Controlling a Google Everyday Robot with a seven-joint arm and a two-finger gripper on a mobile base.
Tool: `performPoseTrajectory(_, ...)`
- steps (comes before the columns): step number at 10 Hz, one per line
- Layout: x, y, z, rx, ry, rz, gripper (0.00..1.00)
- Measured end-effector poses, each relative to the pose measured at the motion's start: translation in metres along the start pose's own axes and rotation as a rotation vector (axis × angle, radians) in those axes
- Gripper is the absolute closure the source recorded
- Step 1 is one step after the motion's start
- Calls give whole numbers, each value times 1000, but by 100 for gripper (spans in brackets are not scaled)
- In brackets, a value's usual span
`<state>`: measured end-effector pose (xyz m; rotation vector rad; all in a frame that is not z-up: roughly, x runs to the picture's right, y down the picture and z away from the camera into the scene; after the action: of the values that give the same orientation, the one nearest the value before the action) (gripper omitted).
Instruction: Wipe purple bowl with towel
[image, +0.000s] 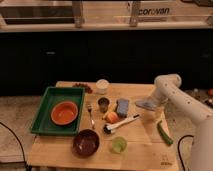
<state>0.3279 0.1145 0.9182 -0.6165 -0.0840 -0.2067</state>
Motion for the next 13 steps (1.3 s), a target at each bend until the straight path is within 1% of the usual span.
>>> performPoseTrajectory(2, 1, -1, -1, 3, 0, 23, 20)
performPoseTrajectory(3, 2, -4, -1, 14, -2, 44, 20)
performPoseTrajectory(6, 5, -10, -2, 23, -5, 111, 20)
performPoseTrajectory(9, 5, -15, 0, 6, -9, 158, 20)
performPoseTrajectory(13, 7, -18, 10, -22, -13, 183, 20)
